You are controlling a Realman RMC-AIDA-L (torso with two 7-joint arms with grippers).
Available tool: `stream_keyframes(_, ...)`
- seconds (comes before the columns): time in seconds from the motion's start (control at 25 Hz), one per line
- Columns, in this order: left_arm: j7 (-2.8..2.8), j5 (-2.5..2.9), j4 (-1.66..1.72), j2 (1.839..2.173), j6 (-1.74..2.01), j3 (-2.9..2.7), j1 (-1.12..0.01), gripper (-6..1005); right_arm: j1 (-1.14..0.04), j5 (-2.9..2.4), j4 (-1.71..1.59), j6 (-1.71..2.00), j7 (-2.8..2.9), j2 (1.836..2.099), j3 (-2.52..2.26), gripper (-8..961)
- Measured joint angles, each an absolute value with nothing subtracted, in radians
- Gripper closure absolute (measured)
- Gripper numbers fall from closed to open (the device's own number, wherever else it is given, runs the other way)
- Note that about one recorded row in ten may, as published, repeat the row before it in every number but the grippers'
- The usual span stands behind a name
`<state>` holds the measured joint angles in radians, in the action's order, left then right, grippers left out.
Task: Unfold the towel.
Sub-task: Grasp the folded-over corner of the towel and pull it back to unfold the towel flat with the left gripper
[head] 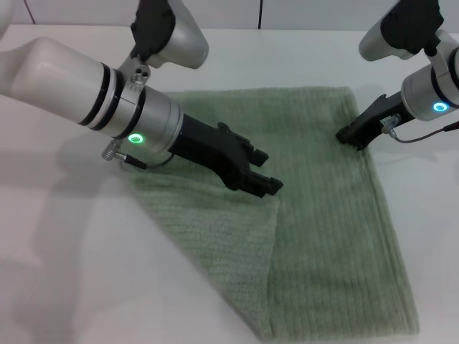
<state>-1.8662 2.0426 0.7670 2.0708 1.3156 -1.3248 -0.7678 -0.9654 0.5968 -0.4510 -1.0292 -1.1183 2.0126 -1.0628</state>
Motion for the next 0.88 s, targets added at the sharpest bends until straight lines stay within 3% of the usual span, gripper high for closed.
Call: stream_keyframes(0.88, -1.859, 1.933, 0.728, 2.074, 1.182, -1.508, -0.760, 428, -0.967, 0.597, -0.451, -1.030, -1.118, 2.013, -1.062, 954)
